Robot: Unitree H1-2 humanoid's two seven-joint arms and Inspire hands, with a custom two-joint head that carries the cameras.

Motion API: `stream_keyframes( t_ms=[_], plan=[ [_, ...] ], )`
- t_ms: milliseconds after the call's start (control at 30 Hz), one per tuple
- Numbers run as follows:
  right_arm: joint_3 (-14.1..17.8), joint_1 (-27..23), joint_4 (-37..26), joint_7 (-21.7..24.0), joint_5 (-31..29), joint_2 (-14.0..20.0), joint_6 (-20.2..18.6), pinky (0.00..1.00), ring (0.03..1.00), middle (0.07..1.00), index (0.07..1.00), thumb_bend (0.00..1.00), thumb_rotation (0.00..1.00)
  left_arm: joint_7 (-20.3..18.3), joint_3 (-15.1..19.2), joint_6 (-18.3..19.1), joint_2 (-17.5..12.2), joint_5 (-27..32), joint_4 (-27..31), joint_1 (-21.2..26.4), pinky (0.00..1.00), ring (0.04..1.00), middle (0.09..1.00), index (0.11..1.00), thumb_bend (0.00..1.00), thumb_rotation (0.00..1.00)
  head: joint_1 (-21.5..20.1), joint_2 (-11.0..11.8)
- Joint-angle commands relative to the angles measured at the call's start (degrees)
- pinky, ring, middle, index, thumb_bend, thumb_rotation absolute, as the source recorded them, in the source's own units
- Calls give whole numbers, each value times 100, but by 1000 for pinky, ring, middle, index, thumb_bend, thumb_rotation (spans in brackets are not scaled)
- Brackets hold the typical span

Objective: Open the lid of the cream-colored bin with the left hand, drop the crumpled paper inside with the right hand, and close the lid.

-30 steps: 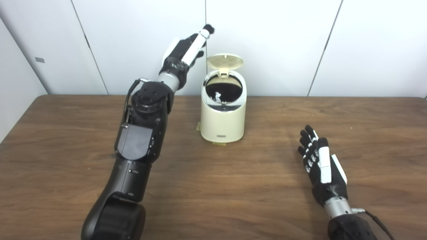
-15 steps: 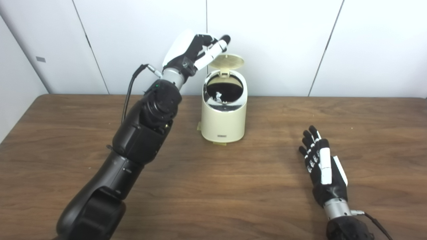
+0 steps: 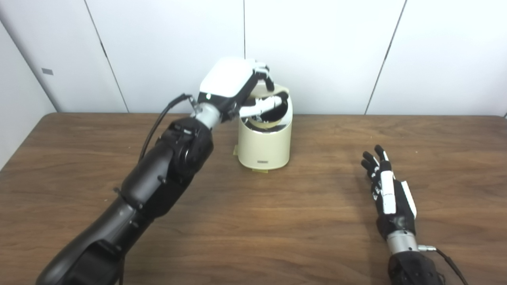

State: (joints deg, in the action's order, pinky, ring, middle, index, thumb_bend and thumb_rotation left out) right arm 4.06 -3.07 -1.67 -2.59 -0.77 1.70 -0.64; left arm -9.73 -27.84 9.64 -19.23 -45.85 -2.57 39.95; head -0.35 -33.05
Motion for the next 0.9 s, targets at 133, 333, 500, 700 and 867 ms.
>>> stream_keyframes(
  t_ms=[133,333,500,700,867],
  plan=[
    [-93,-52,234,-340,685,62,640,957,933,903,979,545,1000,176,92,-371,-198,-496,340,-254,852,889,841,642,470,1000,-53,9],
    [-71,-64,97,-354,773,136,680,980,933,886,968,579,1000,142,-51,-483,-254,-1203,163,-513,878,919,863,693,478,1000,-57,12],
    [113,-108,160,-374,562,199,725,967,926,875,966,654,1000,217,-157,-472,-221,-1659,-11,-718,903,948,910,791,494,998,-69,30],
    [240,-122,253,-379,476,256,865,966,931,885,976,671,1000,378,-266,-530,-163,-2088,-225,-895,918,963,933,801,497,998,-112,33],
    [268,-72,174,-343,406,272,844,956,931,884,973,673,1000,224,-340,-432,-83,-2380,-310,-986,942,991,951,802,543,1000,-152,12]
  ],
)
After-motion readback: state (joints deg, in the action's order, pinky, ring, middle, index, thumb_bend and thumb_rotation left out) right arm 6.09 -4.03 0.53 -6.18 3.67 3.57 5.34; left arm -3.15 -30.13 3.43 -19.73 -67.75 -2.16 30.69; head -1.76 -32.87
